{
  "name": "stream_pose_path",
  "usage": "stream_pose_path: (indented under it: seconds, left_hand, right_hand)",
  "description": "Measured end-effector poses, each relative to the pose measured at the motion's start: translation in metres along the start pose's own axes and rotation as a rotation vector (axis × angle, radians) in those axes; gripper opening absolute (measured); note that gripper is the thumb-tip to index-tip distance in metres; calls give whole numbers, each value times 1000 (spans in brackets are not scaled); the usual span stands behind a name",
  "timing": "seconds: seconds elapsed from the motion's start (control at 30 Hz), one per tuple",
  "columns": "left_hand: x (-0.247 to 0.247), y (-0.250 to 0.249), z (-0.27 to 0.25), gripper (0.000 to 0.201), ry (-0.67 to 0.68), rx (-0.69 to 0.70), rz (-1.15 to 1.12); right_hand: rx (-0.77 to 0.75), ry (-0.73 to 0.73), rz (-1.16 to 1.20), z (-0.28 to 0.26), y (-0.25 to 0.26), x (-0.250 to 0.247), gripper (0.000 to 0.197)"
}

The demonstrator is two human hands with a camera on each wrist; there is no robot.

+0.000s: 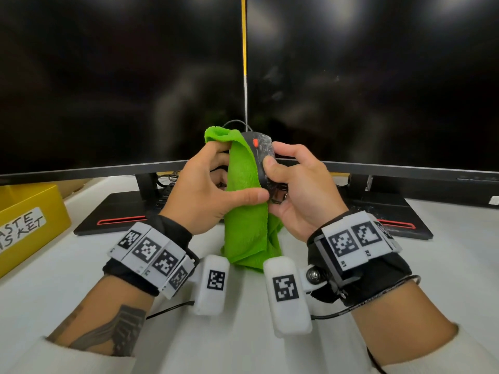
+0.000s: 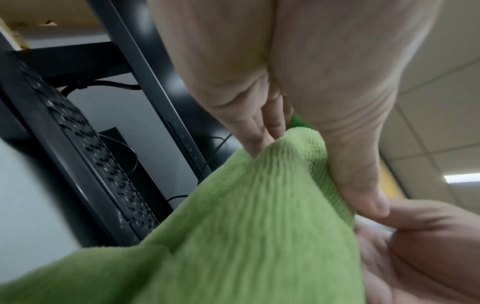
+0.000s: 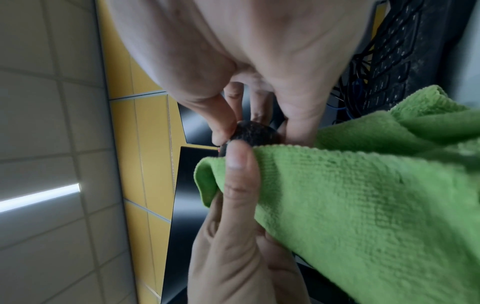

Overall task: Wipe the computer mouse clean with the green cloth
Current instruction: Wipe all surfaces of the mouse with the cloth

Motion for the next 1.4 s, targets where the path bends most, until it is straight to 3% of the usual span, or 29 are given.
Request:
stream_pose_path:
  seconds: [0.27, 0.43, 0.53, 0.6, 0.7, 0.83, 1.0, 1.1, 1.23, 1.3, 1.4]
  left_hand:
    - [-9, 7, 0, 74, 71, -10, -93]
    - [-10, 11, 0, 91, 68, -47, -68]
    - [-9, 15, 0, 113, 12, -86, -46]
    - [-11, 17, 1, 115, -32, -70, -51]
    - [-8, 15, 0, 94, -52, 1, -90]
    - [-1, 7, 0, 54, -66, -27, -80]
    - [-1, 10, 3, 40, -54, -176, -161]
    - [1, 7, 3, 45, -46, -269, -165]
    - [1, 14, 5, 76, 12, -466, -228]
    - [4, 16, 5, 90, 92, -483, -312]
    - [12, 14, 4, 79, 100, -426, -434]
  right_hand:
    - [8, 0, 16, -2, 6, -6, 29]
    - [15, 0, 23, -2, 8, -8, 30]
    - [14, -12, 2, -2, 10, -11, 31]
    - [10, -23, -13, -2, 10, -14, 33]
    - [-6, -21, -39, -2, 10, -15, 33]
    - [-26, 18, -54, -2, 9, -14, 33]
    - [-19, 52, -15, -1, 7, -12, 32]
    - [-10, 42, -3, -1, 7, -11, 34]
    - [4, 39, 52, 0, 7, -12, 34]
    - [-1, 46, 40, -2, 7, -11, 34]
    - [-35, 43, -37, -5, 4, -7, 33]
Point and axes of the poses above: each hand's wrist, its own z-axis towards the middle knuckle, its own x-axis out of the palm, y = z × x, the point moved 1 cm from there along z, towards the middle knuckle, and after that the axes turned 7 degrees about x, right-handed, at the moved point
